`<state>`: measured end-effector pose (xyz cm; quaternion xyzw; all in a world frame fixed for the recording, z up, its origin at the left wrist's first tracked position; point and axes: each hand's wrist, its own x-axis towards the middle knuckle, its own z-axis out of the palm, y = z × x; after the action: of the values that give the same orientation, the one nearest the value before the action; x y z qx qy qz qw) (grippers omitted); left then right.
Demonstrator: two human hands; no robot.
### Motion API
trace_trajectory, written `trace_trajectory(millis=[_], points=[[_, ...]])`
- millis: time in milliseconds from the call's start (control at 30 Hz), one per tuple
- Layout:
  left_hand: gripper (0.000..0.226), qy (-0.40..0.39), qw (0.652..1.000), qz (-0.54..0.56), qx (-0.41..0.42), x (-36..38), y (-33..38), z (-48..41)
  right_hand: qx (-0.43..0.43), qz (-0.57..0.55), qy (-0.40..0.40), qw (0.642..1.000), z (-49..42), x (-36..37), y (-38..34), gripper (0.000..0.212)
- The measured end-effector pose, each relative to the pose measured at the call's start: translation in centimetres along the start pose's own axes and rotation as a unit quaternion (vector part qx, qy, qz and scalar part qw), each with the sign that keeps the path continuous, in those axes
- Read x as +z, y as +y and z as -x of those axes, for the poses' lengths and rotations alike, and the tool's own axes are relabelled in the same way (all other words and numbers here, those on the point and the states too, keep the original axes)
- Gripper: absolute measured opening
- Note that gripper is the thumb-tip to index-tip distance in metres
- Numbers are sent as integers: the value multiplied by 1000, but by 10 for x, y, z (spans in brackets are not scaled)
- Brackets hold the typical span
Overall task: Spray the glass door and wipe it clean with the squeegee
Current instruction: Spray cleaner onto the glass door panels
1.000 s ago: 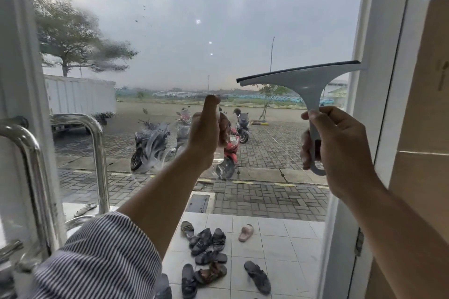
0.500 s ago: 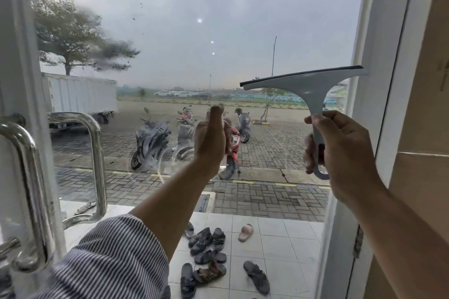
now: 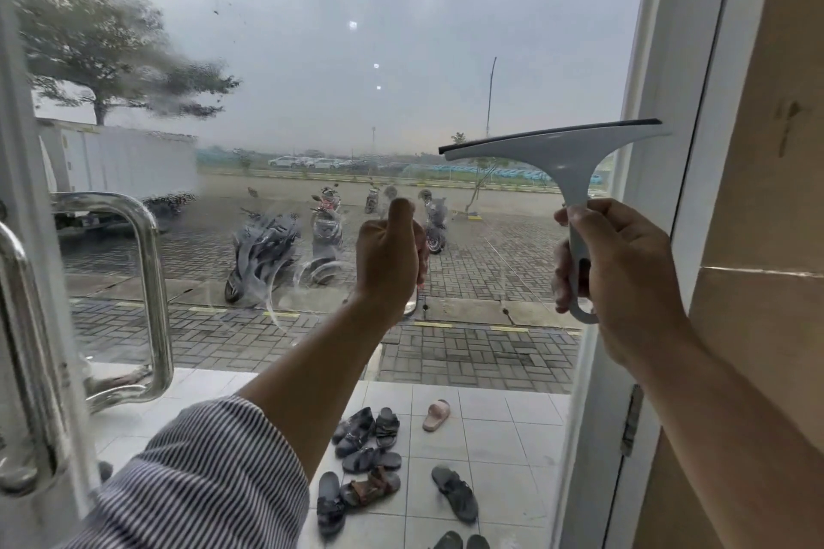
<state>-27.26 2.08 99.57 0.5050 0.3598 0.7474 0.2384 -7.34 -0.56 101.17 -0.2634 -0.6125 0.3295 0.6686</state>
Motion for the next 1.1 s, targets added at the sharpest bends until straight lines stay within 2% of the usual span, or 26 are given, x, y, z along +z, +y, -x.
trace_trajectory(millis=[167, 367, 500, 600, 667, 767, 834, 967, 1100], points=[[50, -27, 999, -28, -36, 10, 1, 1, -1, 0, 3, 1000, 0, -7, -3, 17], [61, 12, 999, -25, 20, 23, 1, 0, 10, 7, 27, 1000, 5, -19, -2, 18], [58, -26, 999, -10, -38, 28, -10, 9, 11, 2, 27, 1000, 7, -23, -5, 15], [53, -13, 998, -7, -67, 33, -5, 5, 5, -3, 27, 1000, 8, -25, -8, 16], [53, -3, 1000, -6, -31, 37, -2, 3, 4, -6, 29, 1000, 8, -26, -10, 17], [52, -28, 999, -27, 25, 41, -8, 10, 8, -12, 33, 999, 9, -29, -10, 15], [50, -52, 998, -14, 7, 42, -16, 16, 10, -14, 32, 999, 10, -31, -9, 14], [68, -58, 997, -9, -41, 46, -17, 13, 7, -9, 30, 999, 12, -32, -10, 14], [64, -44, 998, 20, -50, 48, -11, 11, 9, -10, 36, 999, 13, -34, -11, 14]])
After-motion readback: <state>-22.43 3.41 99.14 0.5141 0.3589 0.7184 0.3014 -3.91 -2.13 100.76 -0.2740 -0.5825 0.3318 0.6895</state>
